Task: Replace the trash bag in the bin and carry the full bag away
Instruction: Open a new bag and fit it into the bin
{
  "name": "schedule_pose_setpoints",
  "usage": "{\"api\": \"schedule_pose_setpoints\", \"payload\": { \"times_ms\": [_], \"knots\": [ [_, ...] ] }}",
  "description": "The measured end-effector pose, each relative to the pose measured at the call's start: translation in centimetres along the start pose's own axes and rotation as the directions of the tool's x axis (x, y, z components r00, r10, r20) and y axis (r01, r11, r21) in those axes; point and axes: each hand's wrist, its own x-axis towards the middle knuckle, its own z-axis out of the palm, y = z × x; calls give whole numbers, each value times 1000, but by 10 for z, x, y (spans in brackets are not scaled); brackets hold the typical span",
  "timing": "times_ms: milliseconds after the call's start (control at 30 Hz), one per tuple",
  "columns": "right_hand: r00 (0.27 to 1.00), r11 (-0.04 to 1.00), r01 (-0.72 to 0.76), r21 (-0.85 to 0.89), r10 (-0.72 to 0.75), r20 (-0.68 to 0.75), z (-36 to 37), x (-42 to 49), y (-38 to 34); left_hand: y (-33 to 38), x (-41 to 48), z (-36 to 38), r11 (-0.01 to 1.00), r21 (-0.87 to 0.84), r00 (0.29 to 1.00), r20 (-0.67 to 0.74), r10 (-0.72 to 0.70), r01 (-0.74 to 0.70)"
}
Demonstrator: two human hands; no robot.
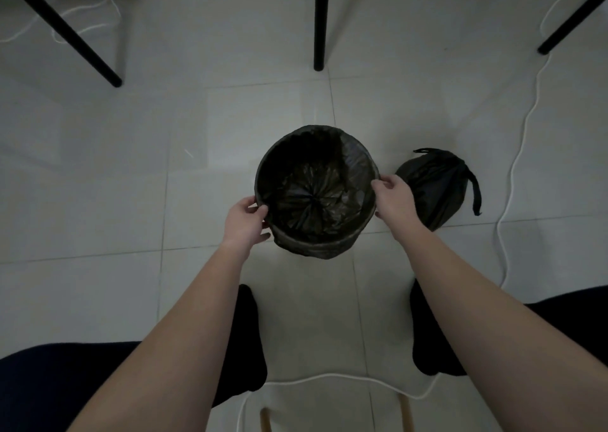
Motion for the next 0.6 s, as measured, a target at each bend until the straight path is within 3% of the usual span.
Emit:
{"api": "schedule_pose_setpoints", "payload": {
  "times_ms": [133, 333, 500, 600],
  "knots": [
    [996, 992, 88, -88, -89, -3, -2, 60, 58, 5, 5, 1, 1000, -21, 1000, 3, 11, -11],
    [995, 970, 89, -225, -98, -27, -9, 32, 44, 12, 9, 2, 997, 68, 999, 26, 29, -31],
    [991, 964, -82, -253, 106, 85, -19, -8, 23, 15, 6, 2, 995, 82, 998, 2, 56, -56],
    [975, 881, -141, -452, 201, 89, -28, -33, 4, 11, 0, -1, 996, 71, 994, -95, 55, -48]
  ]
}}
